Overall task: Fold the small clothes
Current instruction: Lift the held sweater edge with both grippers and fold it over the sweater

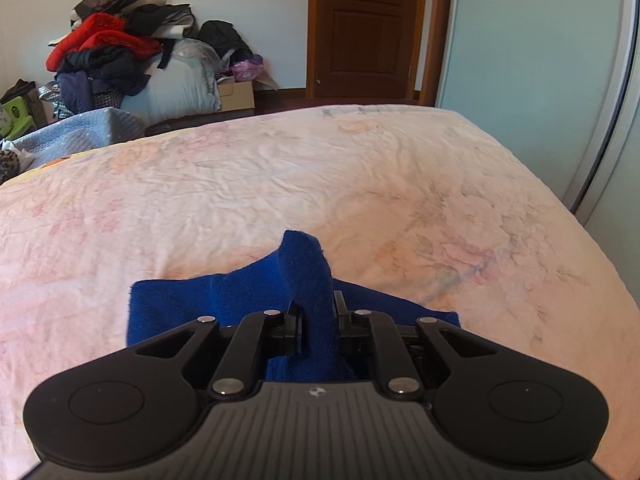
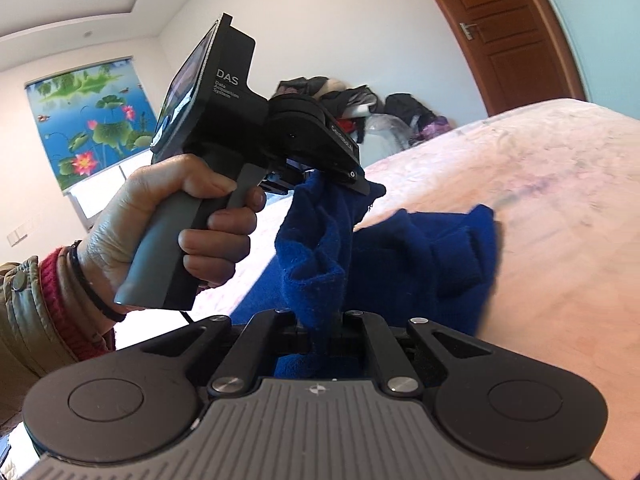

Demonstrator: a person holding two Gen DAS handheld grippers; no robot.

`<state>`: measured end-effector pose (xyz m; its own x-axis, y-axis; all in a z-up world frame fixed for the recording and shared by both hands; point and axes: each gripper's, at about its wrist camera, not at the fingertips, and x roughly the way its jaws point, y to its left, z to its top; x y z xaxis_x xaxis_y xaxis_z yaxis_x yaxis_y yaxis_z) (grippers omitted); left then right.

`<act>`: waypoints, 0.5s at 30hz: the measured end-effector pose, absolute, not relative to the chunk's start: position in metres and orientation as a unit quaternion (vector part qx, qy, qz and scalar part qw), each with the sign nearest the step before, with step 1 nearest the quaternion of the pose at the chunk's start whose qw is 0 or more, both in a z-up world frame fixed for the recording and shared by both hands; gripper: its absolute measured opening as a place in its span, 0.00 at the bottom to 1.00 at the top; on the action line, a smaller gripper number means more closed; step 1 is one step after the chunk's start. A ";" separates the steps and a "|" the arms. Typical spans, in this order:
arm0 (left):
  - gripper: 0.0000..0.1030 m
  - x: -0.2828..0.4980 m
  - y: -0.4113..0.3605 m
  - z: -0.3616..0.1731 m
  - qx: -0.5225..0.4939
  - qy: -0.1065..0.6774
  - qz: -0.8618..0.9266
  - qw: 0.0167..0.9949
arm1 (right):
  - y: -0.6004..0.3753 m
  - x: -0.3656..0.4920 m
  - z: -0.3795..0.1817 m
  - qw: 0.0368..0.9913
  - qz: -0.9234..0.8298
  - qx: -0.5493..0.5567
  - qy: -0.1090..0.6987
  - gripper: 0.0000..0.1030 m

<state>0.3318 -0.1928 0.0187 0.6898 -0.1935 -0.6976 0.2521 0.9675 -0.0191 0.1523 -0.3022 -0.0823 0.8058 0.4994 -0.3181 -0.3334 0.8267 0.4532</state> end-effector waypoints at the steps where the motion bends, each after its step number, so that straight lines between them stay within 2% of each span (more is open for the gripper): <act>1: 0.12 0.332 -0.197 0.016 0.043 0.375 -0.122 0.918 | -0.305 0.153 -0.085 0.929 0.221 0.198 0.220 0.08; 15: 0.13 0.337 -0.237 -0.017 0.102 0.394 -0.122 0.905 | -0.326 0.165 -0.117 0.909 0.206 0.253 0.260 0.09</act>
<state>0.3367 -0.2368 -0.0173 0.6592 -0.1406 -0.7387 0.3014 0.9494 0.0882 0.1649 -0.3260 -0.1168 0.7801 0.5064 -0.3675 -0.2440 0.7871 0.5666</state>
